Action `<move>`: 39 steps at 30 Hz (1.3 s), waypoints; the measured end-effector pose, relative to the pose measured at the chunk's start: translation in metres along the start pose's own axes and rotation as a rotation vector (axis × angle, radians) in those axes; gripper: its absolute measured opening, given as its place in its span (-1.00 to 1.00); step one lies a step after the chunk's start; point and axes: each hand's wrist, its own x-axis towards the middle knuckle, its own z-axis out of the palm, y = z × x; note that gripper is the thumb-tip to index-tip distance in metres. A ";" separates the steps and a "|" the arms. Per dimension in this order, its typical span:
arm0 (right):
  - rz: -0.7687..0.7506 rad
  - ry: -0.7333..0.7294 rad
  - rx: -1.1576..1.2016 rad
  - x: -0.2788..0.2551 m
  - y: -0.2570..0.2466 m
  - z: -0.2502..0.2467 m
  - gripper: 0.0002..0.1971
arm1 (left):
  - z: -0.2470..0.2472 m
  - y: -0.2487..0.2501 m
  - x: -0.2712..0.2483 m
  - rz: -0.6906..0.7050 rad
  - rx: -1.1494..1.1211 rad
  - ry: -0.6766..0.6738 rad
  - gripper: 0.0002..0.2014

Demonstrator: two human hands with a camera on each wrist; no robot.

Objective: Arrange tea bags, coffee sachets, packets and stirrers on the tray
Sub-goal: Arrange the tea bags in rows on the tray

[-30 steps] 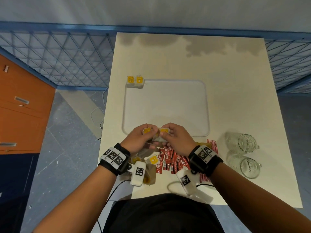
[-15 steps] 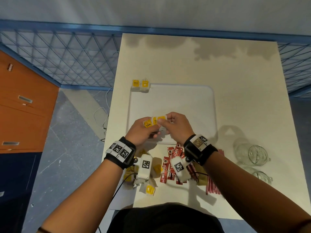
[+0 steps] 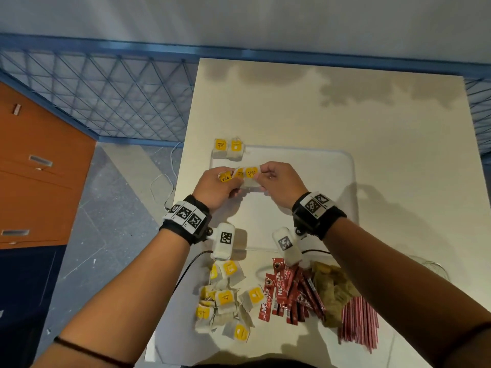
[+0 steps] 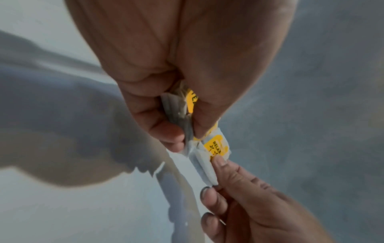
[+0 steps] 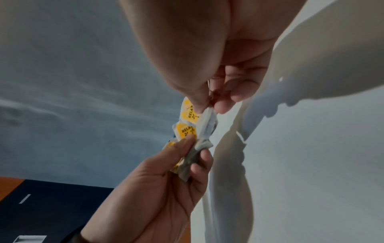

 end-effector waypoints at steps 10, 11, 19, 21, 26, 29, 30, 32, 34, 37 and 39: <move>-0.014 0.168 -0.059 0.077 -0.016 0.004 -0.93 | -0.008 0.011 0.047 -0.054 -0.050 0.099 -0.87; -0.006 0.179 -0.069 0.080 -0.015 0.005 -0.93 | -0.008 0.012 0.049 -0.059 -0.070 0.103 -0.90; 0.007 0.276 -0.195 0.086 -0.005 0.019 -0.80 | -0.007 0.012 0.059 -0.112 -0.187 0.146 -0.86; 0.008 0.293 -0.238 0.086 -0.005 0.021 -0.78 | -0.006 0.013 0.062 -0.105 -0.182 0.146 -0.92; -0.006 0.299 -0.361 0.085 -0.007 0.023 -0.81 | -0.008 0.009 0.063 -0.113 -0.166 0.127 -0.96; -0.018 0.292 -0.335 0.081 -0.009 0.021 -0.71 | -0.008 0.008 0.059 -0.105 -0.176 0.088 -0.93; -0.026 0.290 -0.306 0.080 -0.010 0.020 -0.67 | -0.008 0.007 0.058 -0.098 -0.188 0.071 -0.91; -0.047 0.274 -0.218 0.074 -0.010 0.021 -0.63 | -0.008 0.008 0.055 -0.080 -0.198 0.052 -0.87; -0.067 0.236 -0.146 0.064 -0.009 0.022 -0.69 | -0.010 0.009 0.053 -0.061 -0.206 0.043 -0.86; -0.091 0.141 -0.061 0.052 -0.006 0.028 -0.77 | -0.015 0.008 0.051 -0.043 -0.208 0.053 -0.84; -0.078 0.095 0.012 0.047 -0.005 0.032 -0.62 | -0.017 0.007 0.050 -0.041 -0.207 0.053 -0.84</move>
